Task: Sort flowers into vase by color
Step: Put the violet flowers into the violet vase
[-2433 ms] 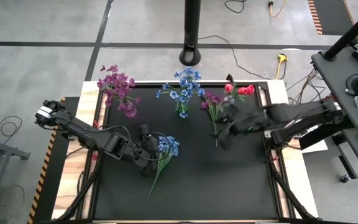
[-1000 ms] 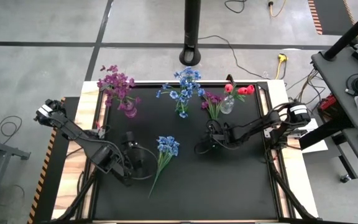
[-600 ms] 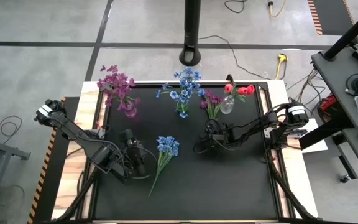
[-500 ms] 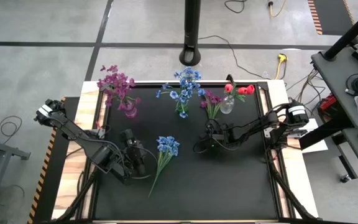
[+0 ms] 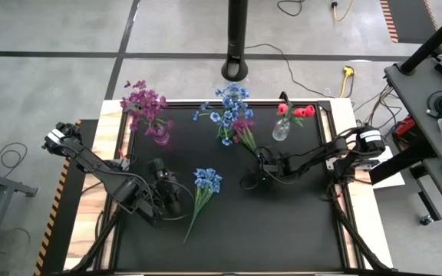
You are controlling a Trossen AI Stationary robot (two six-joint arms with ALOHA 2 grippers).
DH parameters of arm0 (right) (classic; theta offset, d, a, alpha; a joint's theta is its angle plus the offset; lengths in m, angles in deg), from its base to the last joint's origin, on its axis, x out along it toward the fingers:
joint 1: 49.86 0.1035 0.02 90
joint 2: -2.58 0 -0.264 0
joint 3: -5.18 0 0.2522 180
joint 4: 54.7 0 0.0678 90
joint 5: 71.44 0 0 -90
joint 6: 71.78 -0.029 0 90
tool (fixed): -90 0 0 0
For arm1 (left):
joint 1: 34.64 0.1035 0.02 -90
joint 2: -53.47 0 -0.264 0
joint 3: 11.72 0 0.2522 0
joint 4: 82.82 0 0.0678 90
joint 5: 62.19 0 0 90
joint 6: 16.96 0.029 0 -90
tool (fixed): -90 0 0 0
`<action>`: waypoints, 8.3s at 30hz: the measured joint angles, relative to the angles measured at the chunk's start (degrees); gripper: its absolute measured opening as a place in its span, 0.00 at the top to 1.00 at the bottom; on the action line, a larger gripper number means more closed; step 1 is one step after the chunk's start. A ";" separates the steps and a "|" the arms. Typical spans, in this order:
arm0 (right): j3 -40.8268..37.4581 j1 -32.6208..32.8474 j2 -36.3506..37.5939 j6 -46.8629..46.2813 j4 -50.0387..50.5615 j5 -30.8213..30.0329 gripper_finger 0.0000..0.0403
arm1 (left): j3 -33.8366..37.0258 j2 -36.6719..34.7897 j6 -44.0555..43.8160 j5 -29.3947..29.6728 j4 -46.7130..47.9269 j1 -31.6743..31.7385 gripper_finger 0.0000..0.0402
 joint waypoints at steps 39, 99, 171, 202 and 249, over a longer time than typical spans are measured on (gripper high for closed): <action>-0.41 31.91 33.10 21.20 -15.85 -0.44 0.96 | 20.43 -0.02 54.10 -15.69 -75.91 1.21 0.80; 4.40 15.67 2.68 58.03 -67.62 3.67 0.41 | 15.34 -3.91 49.57 7.12 -72.14 10.29 0.99; 4.40 15.74 2.79 57.73 -62.45 3.27 0.34 | 7.02 -27.57 20.07 4.88 -2.20 33.99 0.99; 4.40 15.74 2.77 57.72 -61.94 3.33 0.34 | 10.30 -26.34 9.80 13.62 -1.44 35.12 0.99; 4.40 15.74 2.77 57.70 -61.13 3.33 0.34 | 16.58 -26.76 -4.92 18.43 -2.47 35.10 0.99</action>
